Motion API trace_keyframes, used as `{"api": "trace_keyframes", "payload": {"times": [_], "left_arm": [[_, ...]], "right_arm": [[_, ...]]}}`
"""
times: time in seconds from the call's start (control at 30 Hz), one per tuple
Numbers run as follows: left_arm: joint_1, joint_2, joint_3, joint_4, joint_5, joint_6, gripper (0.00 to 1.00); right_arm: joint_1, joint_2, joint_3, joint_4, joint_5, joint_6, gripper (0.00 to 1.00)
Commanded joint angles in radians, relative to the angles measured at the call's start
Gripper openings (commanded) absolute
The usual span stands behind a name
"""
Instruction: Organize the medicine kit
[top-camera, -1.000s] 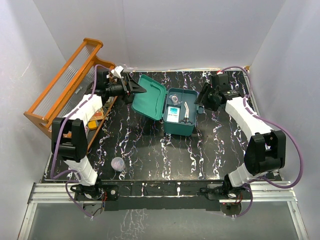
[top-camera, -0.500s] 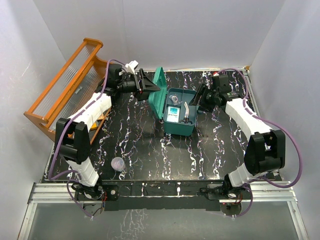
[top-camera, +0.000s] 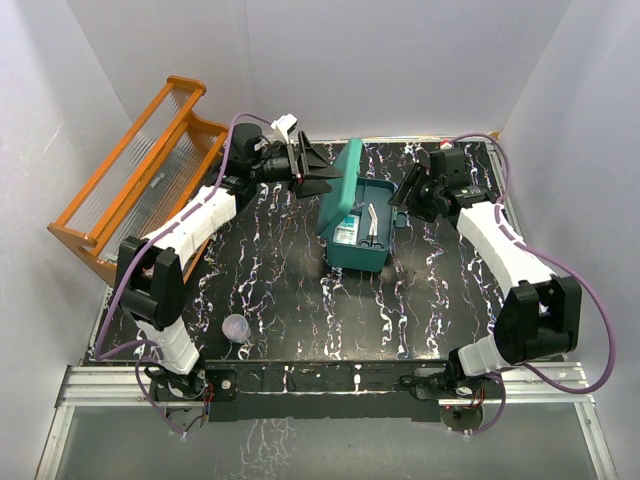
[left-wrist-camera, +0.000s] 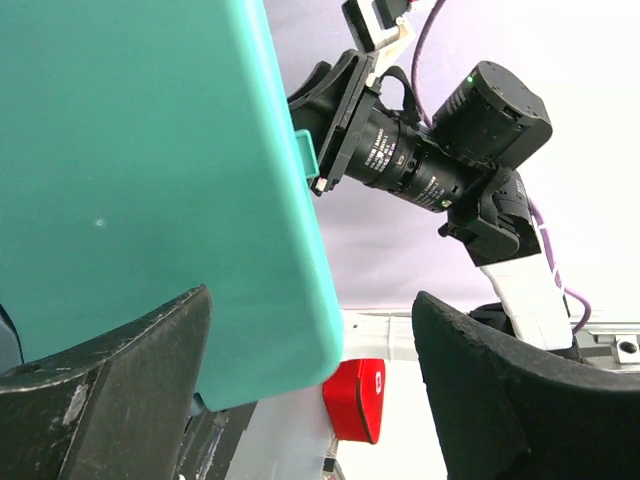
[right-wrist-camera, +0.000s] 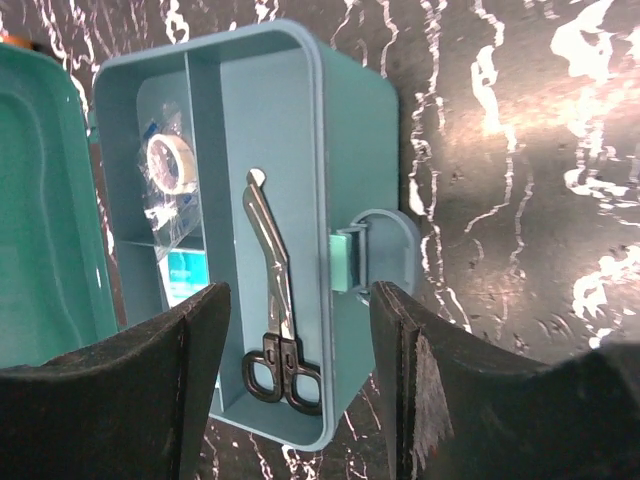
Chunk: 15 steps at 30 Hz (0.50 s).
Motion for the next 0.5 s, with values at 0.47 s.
{"api": "trace_keyframes", "payload": {"times": [0.47], "left_arm": [[-0.014,0.078,0.197,-0.414,-0.212,0.259,0.79]], "right_arm": [[-0.003,-0.118,0.059,0.034,0.076,-0.065,0.58]]}}
